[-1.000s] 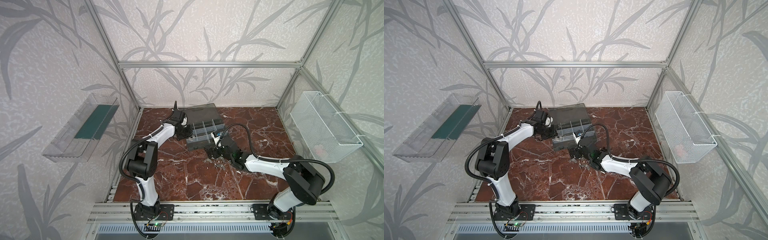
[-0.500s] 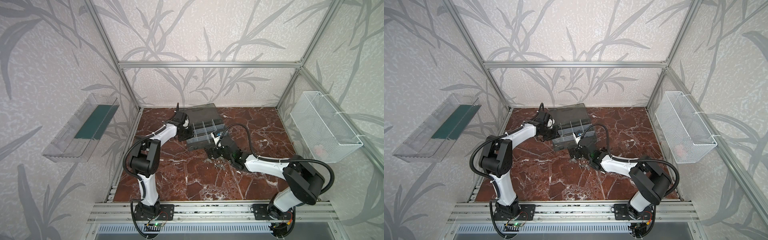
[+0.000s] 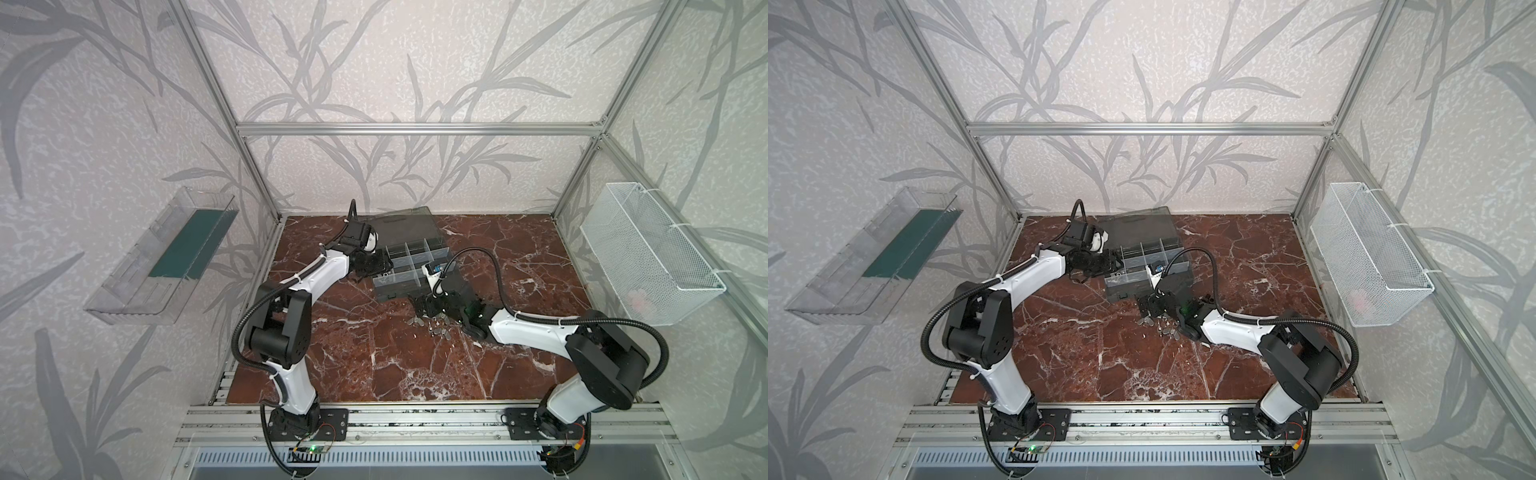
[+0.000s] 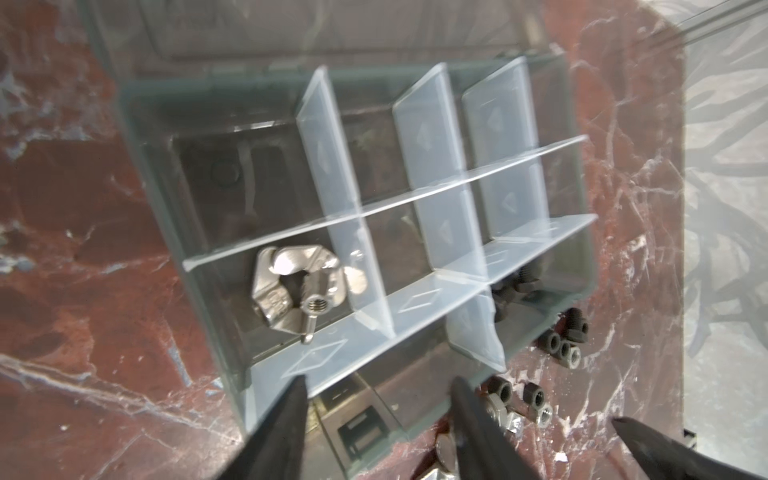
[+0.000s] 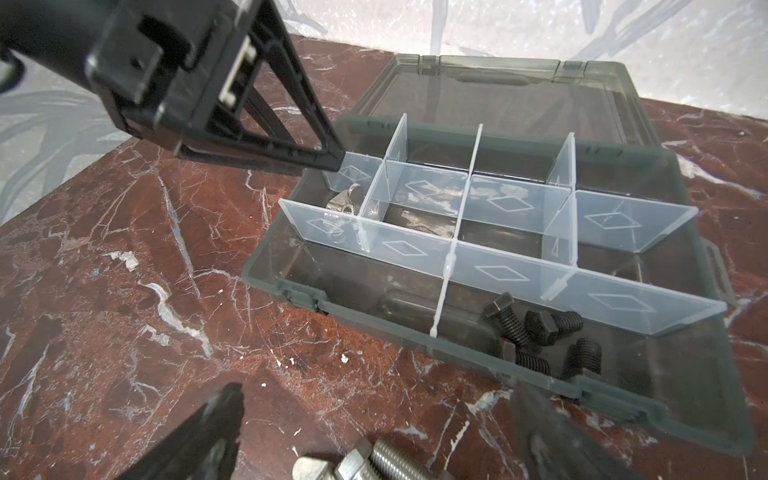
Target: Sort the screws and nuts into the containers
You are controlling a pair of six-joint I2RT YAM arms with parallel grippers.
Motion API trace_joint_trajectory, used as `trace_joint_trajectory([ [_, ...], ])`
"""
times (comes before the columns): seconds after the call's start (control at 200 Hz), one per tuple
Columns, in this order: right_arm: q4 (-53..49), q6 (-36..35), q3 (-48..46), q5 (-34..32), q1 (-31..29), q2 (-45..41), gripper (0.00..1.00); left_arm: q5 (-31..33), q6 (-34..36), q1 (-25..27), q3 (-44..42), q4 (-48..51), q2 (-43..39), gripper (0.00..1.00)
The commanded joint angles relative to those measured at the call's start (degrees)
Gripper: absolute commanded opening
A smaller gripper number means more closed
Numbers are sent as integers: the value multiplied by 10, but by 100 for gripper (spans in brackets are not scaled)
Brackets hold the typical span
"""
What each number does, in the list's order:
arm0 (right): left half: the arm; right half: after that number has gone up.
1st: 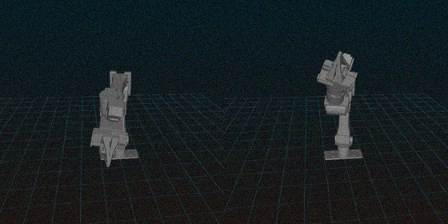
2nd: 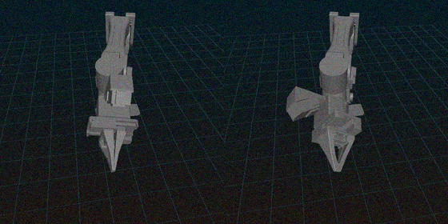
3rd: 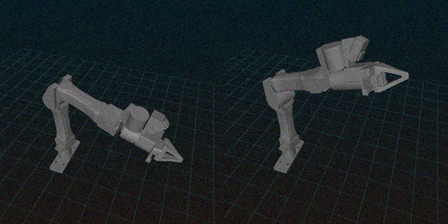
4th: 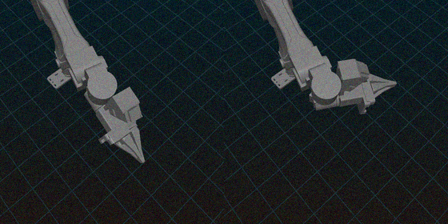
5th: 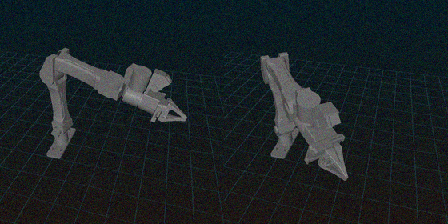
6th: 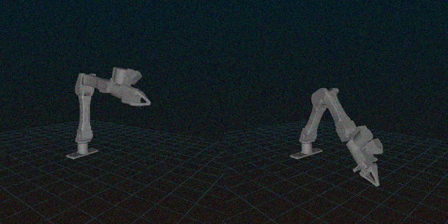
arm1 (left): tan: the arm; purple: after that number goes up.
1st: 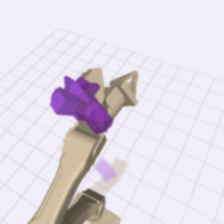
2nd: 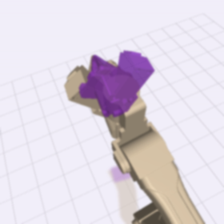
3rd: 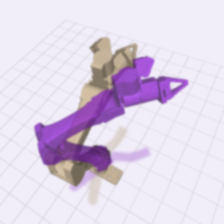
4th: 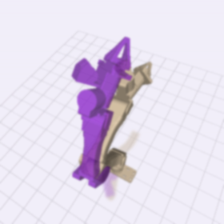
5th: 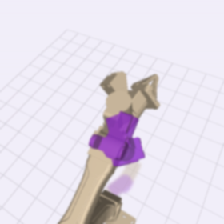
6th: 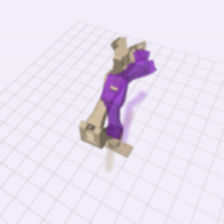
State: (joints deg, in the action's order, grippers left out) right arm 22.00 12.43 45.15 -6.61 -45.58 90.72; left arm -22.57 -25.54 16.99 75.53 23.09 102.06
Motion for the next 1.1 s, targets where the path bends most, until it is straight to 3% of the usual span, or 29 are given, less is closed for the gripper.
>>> trace_joint_trajectory([
  [0.0, 1, 6, 4, -15, 0, -3, 99, 12, 19, 17, -9, -22, -27, 66],
  [0.175, 0, 0, -6, -49, 1, -22, 99, 46, 51, 48, -10, -6, -52, 82],
  [0.315, 4, -1, -25, -89, 9, -51, 99, 91, 40, 71, -5, 38, -65, 83],
  [0.45, 19, 26, -62, -117, 36, -91, 99, 69, 6, 86, -18, 60, -76, 83],
  [0.77, 45, 111, -123, -112, 110, -140, 99, 119, -25, 194, -99, 49, -88, 74],
  [1.1, 78, 178, -147, -52, 165, -120, 99, 161, -28, 253, -99, 39, -24, 61],
])
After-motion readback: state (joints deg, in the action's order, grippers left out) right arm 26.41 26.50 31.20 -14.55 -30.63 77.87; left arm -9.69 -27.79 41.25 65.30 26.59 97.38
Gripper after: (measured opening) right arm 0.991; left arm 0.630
